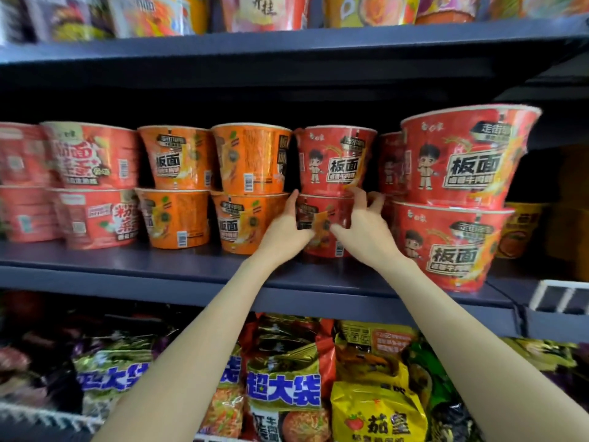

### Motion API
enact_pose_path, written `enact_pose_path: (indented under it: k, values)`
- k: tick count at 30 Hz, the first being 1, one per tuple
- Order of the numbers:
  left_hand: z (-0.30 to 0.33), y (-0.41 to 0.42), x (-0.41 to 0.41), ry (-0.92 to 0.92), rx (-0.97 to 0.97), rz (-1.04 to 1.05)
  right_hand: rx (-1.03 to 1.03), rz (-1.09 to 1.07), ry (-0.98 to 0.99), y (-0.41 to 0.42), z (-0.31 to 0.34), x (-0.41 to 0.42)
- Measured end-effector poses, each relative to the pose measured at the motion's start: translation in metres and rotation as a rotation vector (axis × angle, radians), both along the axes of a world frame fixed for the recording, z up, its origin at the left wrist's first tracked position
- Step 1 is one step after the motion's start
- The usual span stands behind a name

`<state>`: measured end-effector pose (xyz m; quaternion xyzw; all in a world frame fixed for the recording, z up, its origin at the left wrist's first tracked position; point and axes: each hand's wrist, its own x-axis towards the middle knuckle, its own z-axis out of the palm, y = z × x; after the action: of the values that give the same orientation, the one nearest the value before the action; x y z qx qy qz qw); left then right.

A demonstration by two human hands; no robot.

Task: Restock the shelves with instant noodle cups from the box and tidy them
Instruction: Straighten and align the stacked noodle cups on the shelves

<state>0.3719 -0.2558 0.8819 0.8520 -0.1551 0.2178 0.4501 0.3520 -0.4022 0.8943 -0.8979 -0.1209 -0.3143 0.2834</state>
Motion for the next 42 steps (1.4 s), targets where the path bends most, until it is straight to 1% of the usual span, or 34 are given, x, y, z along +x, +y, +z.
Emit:
enact_pose_path:
  k: [4,5,7,8,9,10,13,15,18,19,21,23,27,30,31,33,35,37,38,40,42]
  values:
    - [-0.011,0.004,-0.040,-0.164,0.038,-0.021,0.047,0.047,-0.045,-0.014,-0.003,-0.014]
    - [-0.016,0.007,-0.050,-0.214,0.020,-0.027,0.046,0.076,-0.032,-0.017,-0.006,-0.020]
    - [-0.021,0.015,-0.056,-0.290,-0.076,0.004,0.041,0.124,-0.003,-0.019,-0.012,-0.034]
    - [-0.020,0.019,-0.053,-0.293,-0.129,0.032,0.043,0.126,-0.003,-0.018,-0.014,-0.041]
    - [-0.017,0.022,-0.048,-0.256,-0.179,0.050,0.047,0.115,-0.020,-0.016,-0.017,-0.048]
    - [-0.013,0.024,-0.040,-0.180,-0.232,0.044,0.048,0.097,-0.052,-0.014,-0.020,-0.054]
    - [-0.002,0.018,-0.025,0.055,-0.373,-0.098,0.011,0.049,-0.200,-0.006,-0.033,-0.066]
    - [0.004,0.009,-0.023,0.114,-0.405,-0.137,0.001,0.038,-0.195,-0.001,-0.038,-0.064]
    - [0.003,0.001,-0.027,0.057,-0.439,-0.102,0.047,0.022,-0.133,-0.002,-0.042,-0.053]
    - [-0.001,-0.001,-0.031,0.017,-0.402,-0.097,0.097,0.034,-0.120,-0.005,-0.041,-0.050]
    - [-0.009,-0.005,-0.043,-0.079,-0.259,-0.083,0.196,0.083,-0.093,-0.013,-0.040,-0.047]
    - [-0.013,-0.006,-0.050,-0.163,-0.171,-0.048,0.223,0.114,-0.070,-0.018,-0.039,-0.046]
    - [-0.012,-0.003,-0.056,-0.207,-0.182,-0.009,0.264,0.147,-0.026,-0.024,-0.037,-0.045]
    - [-0.018,-0.006,-0.062,-0.274,-0.124,0.010,0.315,0.188,-0.016,-0.028,-0.037,-0.046]
    - [-0.018,-0.006,-0.061,-0.285,-0.134,0.027,0.338,0.202,-0.012,-0.028,-0.036,-0.046]
    - [-0.014,-0.001,-0.055,-0.248,-0.232,0.062,0.377,0.212,-0.004,-0.028,-0.035,-0.046]
    - [-0.008,0.004,-0.045,-0.123,-0.346,0.054,0.380,0.196,-0.007,-0.023,-0.035,-0.045]
    - [-0.006,0.004,-0.039,0.033,-0.398,-0.033,0.348,0.170,-0.022,-0.016,-0.039,-0.043]
    - [-0.006,0.002,-0.039,0.079,-0.403,-0.089,0.324,0.159,-0.035,-0.013,-0.041,-0.042]
    - [-0.007,-0.002,-0.042,0.072,-0.365,-0.144,0.292,0.139,-0.055,-0.012,-0.044,-0.041]
    - [-0.009,-0.002,-0.045,0.001,-0.362,-0.118,0.293,0.136,-0.049,-0.014,-0.044,-0.041]
